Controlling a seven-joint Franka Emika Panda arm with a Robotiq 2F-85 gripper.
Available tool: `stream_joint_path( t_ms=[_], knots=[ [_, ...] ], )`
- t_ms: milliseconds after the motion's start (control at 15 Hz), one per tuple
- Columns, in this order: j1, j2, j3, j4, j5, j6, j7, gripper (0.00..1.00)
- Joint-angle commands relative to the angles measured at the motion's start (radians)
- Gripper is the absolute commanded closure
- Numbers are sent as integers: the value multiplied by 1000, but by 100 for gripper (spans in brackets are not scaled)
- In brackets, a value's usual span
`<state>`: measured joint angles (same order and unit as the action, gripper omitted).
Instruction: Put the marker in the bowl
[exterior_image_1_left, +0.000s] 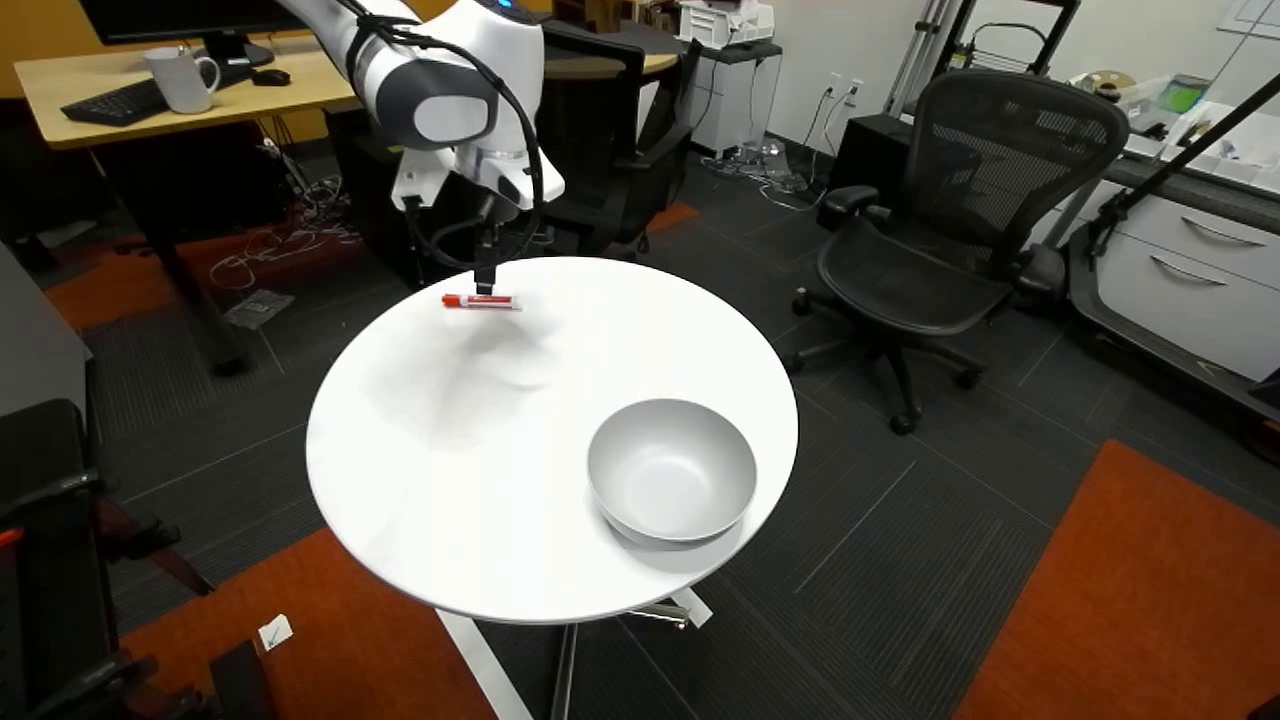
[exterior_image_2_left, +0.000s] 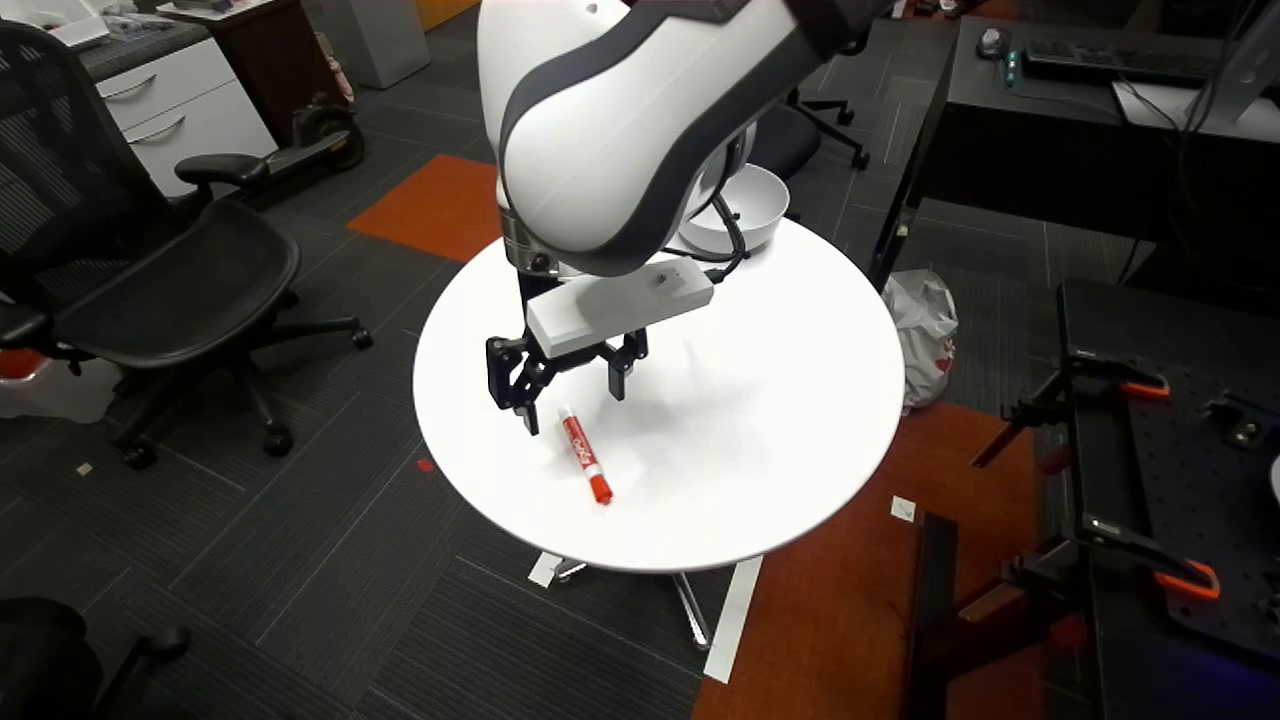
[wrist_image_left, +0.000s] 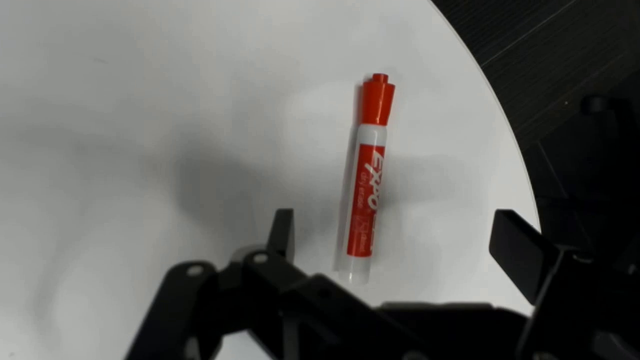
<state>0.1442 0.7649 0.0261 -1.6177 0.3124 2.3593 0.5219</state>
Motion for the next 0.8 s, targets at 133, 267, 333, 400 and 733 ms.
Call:
stream_joint_path(
  t_ms=[133, 267, 333, 400, 733],
  knots=[
    [19, 87, -22, 124, -19, -98, 68, 0],
    [21, 105, -26, 148, -23, -116, 91, 0],
    [22, 114, -27, 159, -25, -125, 100, 0],
    [22, 124, -28, 172, -27, -133, 109, 0],
    [27, 164, -33, 223, -52, -164, 144, 0]
  ],
)
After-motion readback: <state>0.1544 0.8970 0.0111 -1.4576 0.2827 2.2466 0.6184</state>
